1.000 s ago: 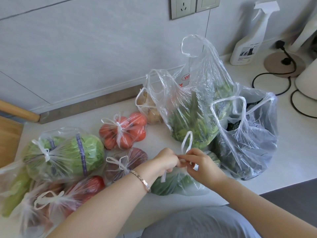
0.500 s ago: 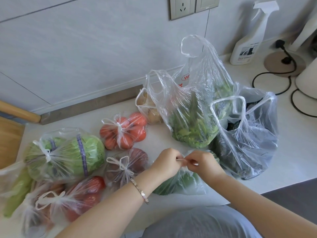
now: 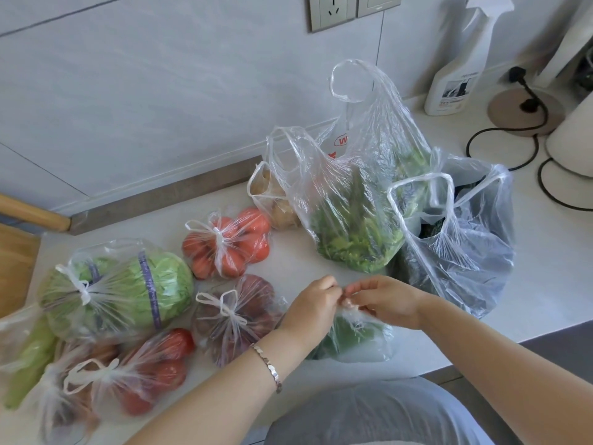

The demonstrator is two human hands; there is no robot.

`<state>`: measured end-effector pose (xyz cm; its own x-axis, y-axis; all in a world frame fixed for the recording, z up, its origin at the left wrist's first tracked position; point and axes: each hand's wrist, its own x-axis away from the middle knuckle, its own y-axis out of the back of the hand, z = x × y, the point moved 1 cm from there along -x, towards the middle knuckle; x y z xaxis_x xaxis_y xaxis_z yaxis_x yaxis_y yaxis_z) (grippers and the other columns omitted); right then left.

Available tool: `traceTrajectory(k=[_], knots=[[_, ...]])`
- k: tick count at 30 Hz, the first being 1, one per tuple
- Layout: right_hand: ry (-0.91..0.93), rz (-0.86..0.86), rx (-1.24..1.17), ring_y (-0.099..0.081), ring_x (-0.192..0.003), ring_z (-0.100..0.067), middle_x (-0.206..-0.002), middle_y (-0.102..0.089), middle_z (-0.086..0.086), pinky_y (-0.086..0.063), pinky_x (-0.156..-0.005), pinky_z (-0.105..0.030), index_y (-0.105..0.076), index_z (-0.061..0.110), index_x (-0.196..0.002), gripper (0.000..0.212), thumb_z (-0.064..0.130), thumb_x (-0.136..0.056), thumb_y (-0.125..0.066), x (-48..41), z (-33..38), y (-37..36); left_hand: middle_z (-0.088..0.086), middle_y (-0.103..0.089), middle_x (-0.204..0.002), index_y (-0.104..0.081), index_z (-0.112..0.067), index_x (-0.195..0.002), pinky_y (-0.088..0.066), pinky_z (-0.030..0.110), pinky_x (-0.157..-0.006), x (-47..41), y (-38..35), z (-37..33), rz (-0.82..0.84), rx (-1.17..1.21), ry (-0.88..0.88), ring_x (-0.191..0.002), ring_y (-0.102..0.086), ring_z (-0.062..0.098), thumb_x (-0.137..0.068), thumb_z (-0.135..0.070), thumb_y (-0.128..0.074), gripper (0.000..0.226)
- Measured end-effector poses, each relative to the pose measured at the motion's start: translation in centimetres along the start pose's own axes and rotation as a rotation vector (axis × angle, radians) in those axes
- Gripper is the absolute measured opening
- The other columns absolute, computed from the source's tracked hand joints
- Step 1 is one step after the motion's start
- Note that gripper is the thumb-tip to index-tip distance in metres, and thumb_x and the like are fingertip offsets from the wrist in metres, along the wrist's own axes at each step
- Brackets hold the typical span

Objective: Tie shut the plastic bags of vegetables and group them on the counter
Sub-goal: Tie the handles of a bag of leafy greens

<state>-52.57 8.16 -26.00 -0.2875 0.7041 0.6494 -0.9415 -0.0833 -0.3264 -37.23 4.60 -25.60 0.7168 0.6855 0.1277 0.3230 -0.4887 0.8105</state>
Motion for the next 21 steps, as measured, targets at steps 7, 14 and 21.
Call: traceTrajectory(k=[7, 14, 21], knots=[[0.259, -0.304, 0.357, -0.067, -0.082, -0.032, -0.090, -0.073, -0.013, -0.053, -0.088, -0.039, -0.075, 0.022, -0.086, 0.024, 0.001, -0.075, -0.070, 0.4, -0.3, -1.0, 0.007, -0.057, -0.085, -0.067, 0.001, -0.095, -0.038, 0.024, -0.068, -1.4, 0.5, 0.2, 0.094, 0.426, 0.409, -0.077, -0.049, 0.016, -0.093, -0.010, -0.048, 0.022], [0.585, -0.298, 0.977, -0.063, -0.078, -0.018, -0.089, -0.069, -0.011, -0.049, -0.075, -0.028, -0.073, 0.015, -0.098, 0.017, 0.015, -0.083, -0.066, 0.0, -0.9, -1.4, -0.003, -0.048, -0.059, -0.060, -0.019, -0.067, -0.031, 0.019, -0.052, -1.2, 1.2, 0.5, 0.237, 0.688, 0.652, -0.058, -0.039, 0.010, -0.089, -0.008, -0.052, 0.027], [0.650, -0.345, 1.262, -0.064, -0.072, -0.029, -0.087, -0.064, -0.014, -0.055, -0.065, -0.036, -0.069, 0.005, -0.092, 0.019, 0.016, -0.085, -0.056, -0.3, -0.5, -1.5, -0.002, -0.057, -0.066, -0.063, -0.018, -0.069, -0.038, 0.022, -0.056, -1.5, 1.7, 0.4, 0.158, 0.678, 0.661, -0.063, -0.049, 0.010, -0.091, -0.018, -0.054, 0.024]])
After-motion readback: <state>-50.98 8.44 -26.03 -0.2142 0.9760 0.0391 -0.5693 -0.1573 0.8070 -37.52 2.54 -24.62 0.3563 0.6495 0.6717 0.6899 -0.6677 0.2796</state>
